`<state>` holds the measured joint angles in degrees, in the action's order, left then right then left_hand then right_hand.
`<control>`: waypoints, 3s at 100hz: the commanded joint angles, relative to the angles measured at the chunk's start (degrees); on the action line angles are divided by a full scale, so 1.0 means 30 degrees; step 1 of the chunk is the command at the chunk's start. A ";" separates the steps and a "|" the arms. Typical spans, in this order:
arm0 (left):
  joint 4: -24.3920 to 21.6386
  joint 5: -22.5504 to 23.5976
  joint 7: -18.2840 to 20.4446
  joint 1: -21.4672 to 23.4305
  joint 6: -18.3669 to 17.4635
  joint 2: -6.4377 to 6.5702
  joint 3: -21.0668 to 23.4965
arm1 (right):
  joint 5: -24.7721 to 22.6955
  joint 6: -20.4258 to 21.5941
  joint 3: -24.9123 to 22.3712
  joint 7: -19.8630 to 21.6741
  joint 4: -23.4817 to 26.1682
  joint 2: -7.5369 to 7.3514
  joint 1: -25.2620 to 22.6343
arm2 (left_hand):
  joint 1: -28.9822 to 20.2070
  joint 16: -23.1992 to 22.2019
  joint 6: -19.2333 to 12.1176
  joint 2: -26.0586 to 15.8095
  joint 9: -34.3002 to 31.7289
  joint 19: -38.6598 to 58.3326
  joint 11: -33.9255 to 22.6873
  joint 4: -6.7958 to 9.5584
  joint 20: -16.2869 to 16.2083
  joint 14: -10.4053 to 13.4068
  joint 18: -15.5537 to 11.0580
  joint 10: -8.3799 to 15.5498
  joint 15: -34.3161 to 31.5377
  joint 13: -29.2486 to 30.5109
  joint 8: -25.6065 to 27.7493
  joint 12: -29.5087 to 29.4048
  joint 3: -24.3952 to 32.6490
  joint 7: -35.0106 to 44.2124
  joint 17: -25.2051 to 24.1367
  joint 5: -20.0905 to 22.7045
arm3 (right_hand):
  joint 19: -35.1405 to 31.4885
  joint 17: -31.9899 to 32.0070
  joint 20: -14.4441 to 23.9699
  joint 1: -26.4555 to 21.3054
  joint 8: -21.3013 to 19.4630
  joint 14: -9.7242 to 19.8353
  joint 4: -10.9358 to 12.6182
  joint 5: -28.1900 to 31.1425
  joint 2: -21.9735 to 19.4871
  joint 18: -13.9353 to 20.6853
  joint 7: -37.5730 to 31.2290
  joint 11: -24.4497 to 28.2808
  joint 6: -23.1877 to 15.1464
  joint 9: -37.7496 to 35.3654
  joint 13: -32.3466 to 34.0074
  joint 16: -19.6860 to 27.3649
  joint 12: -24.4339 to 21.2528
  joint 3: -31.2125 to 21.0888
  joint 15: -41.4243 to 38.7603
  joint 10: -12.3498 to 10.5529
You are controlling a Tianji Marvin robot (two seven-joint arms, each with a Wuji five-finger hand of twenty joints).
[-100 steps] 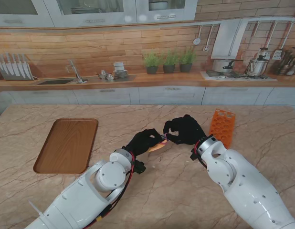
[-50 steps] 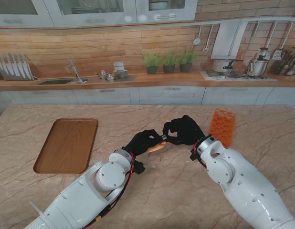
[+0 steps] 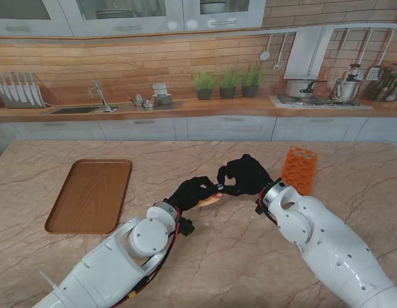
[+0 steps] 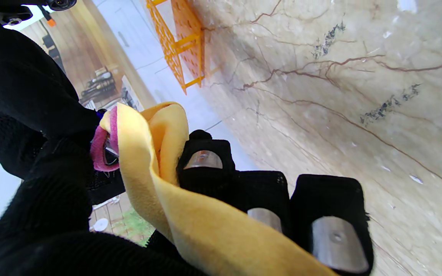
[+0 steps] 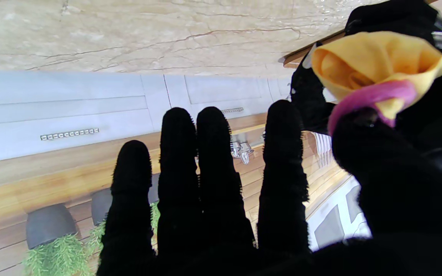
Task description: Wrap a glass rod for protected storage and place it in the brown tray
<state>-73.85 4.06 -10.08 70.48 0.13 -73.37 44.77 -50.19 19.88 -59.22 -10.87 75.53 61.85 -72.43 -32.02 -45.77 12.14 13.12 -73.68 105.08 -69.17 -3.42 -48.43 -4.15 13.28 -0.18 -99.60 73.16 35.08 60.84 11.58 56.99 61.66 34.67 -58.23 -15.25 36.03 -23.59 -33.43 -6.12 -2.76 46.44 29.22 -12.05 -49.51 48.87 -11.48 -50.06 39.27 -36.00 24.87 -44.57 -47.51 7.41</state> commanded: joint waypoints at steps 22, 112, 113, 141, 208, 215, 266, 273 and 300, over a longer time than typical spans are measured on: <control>-0.0726 -0.0231 -0.0160 0.0019 0.0530 -0.0277 0.0187 | -0.1267 0.0823 0.0243 -0.0623 -0.0316 -0.0049 -0.0153 | -0.1894 -0.0161 -0.0486 0.2877 -0.0441 0.4967 -0.2123 -0.0158 -0.0442 0.2557 -0.0676 0.1844 -0.2153 -0.0083 -0.3281 0.0663 1.2043 0.1677 0.0476 -0.0515 | 0.0365 0.0297 0.0238 0.0152 -0.0405 0.0302 -0.0112 -0.0206 0.2747 -0.0394 -0.0002 -0.0079 0.0050 0.0512 -0.0275 0.0032 0.0292 0.2837 0.0411 0.0220; -0.0089 0.0824 -0.0433 -0.0264 -0.0524 -0.0240 -0.0180 | 0.1280 0.0620 -0.1948 0.0731 0.1400 0.0253 -0.1654 | -0.2524 -0.0125 -0.1211 0.4725 -0.0902 0.4967 -0.2344 0.1150 -0.0580 0.2375 -0.0461 0.2101 -0.2354 -0.0087 0.0218 0.0498 1.5386 0.4923 0.0462 -0.0017 | 0.0951 -0.0043 0.0161 -0.0849 0.1127 0.0813 -0.3290 -0.0112 0.1599 0.0048 -0.5605 -0.0380 -0.3529 0.0375 0.0040 -0.0096 0.0232 -0.1059 0.0681 -0.0222; -0.0086 0.0822 -0.0436 -0.0264 -0.0531 -0.0241 -0.0179 | 0.1376 0.0599 -0.1958 0.0781 0.1413 0.0262 -0.1667 | -0.2529 -0.0125 -0.1215 0.4730 -0.0905 0.4967 -0.2345 0.1153 -0.0580 0.2377 -0.0462 0.2103 -0.2354 -0.0087 0.0222 0.0499 1.5391 0.4922 0.0462 -0.0017 | 0.0953 -0.0045 0.0166 -0.0783 0.1208 0.0807 -0.3331 -0.0086 0.1500 0.0052 -0.5549 -0.0392 -0.3530 0.0367 0.0035 -0.0098 0.0228 -0.1263 0.0681 -0.0206; -0.0076 0.0685 -0.0399 -0.0271 -0.0566 -0.0262 -0.0199 | 0.2516 0.0093 -0.2197 0.0809 0.1552 0.0477 -0.1935 | -0.2457 -0.0119 -0.1213 0.4767 -0.0945 0.4967 -0.2347 0.1189 -0.0587 0.2418 -0.0481 0.2121 -0.2356 -0.0087 0.0398 0.0507 1.5470 0.4908 0.0463 0.0015 | 0.1127 0.0346 0.0529 0.0904 0.2293 0.0515 -0.2559 -0.0309 -0.2276 0.0073 -0.3534 -0.0584 -0.1932 0.0521 -0.0495 -0.0244 0.0149 -0.0111 0.0523 0.0198; 0.0308 0.0159 -0.0616 -0.0497 -0.0908 -0.0481 -0.0217 | 0.1117 0.0023 -0.2798 -0.0167 0.1829 0.0383 -0.2507 | -0.1853 -0.0104 -0.1326 0.4807 -0.0588 0.4967 -0.2103 0.1002 -0.0435 0.2423 -0.0593 0.1939 -0.2357 -0.0088 -0.3713 0.0546 1.5971 0.0958 0.0467 -0.1063 | 0.0877 0.0134 0.0487 -0.0441 0.3643 0.0654 -0.2729 -0.2704 0.1774 0.0046 -0.2886 -0.0442 -0.2190 0.0583 -0.0356 -0.0110 0.0027 -0.2509 0.0311 -0.0003; 0.0348 0.0065 -0.0624 -0.0532 -0.0986 -0.0499 -0.0187 | 0.0840 0.0034 -0.2608 -0.0261 0.1750 0.0342 -0.2471 | -0.1502 -0.0091 -0.1133 0.3791 -0.0263 0.4967 -0.1824 0.1348 -0.0431 0.2361 -0.0671 0.1753 -0.2262 -0.0089 -0.3885 0.0536 1.5685 -0.1213 0.0474 -0.1836 | 0.0885 0.0022 0.0472 -0.1042 0.3635 0.0695 -0.2848 -0.2778 0.2496 0.0027 -0.2896 -0.0448 -0.2365 0.0535 -0.0201 -0.0068 0.0040 -0.2663 0.0386 -0.0105; 0.0484 -0.0978 -0.0090 -0.0477 -0.1849 -0.0452 0.0079 | 0.1658 -0.0738 -0.1104 -0.0311 0.0947 0.0546 -0.1781 | 0.1242 -0.0159 -0.1582 -0.0096 0.1652 0.4967 -0.0853 0.7082 -0.1189 0.2425 -0.1372 0.0616 -0.1736 -0.0086 -0.3162 0.0281 1.5831 -0.5026 0.0580 -0.4272 | 0.0833 -0.0469 0.0402 -0.2591 0.3834 0.0801 -0.3348 -0.2369 0.2983 0.0127 -0.3294 -0.0423 -0.2762 -0.0153 0.0513 -0.0059 0.0043 -0.3914 0.0423 -0.0427; 0.0532 -0.0943 -0.0142 -0.0467 -0.1955 -0.0452 0.0102 | 0.1632 -0.0772 -0.1091 -0.0274 0.0947 0.0535 -0.1775 | 0.1328 -0.0172 -0.1513 0.0482 0.1820 0.4967 -0.0754 0.7438 -0.1277 0.2415 -0.1425 0.0531 -0.1685 -0.0086 -0.3137 0.0310 1.6387 -0.5000 0.0589 -0.4443 | 0.0808 -0.0485 0.0370 -0.2501 0.3940 0.0808 -0.3305 -0.2582 0.3630 0.0101 -0.3236 -0.0411 -0.2563 -0.0087 0.0518 -0.0034 0.0035 -0.4132 0.0442 -0.0470; 0.0632 -0.0889 -0.0521 -0.0407 -0.2134 -0.0543 0.0167 | 0.2104 -0.0642 -0.1794 0.0435 0.1479 0.0478 -0.2264 | -0.0391 -0.0628 -0.1571 0.6606 0.2950 0.4966 0.0841 0.1375 -0.1911 0.1864 -0.1584 -0.0062 -0.1170 -0.0090 -0.2971 0.0686 2.1326 -0.4610 0.0628 -0.4840 | 0.1048 -0.0325 0.0208 -0.1656 0.3275 0.0982 -0.3692 -0.2555 0.4636 0.0149 -0.1882 -0.0715 -0.1861 0.0372 0.0267 0.0047 -0.0010 -0.2526 0.0812 -0.0523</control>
<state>-71.86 1.52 -11.41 68.98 -6.09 -74.50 45.11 -44.02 17.60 -64.30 -9.46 79.23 63.26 -78.42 -26.52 -45.93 9.09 25.97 -68.48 105.08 -66.37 3.09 -52.01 -4.31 12.57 -3.10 -98.71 72.07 25.21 61.49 64.62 43.09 61.66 22.27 -55.68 -16.77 36.62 -30.67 -22.44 -4.93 -11.80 38.85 40.78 -12.08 -55.82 47.37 -16.32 -50.06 40.25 -36.30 24.93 -53.00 -46.07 6.26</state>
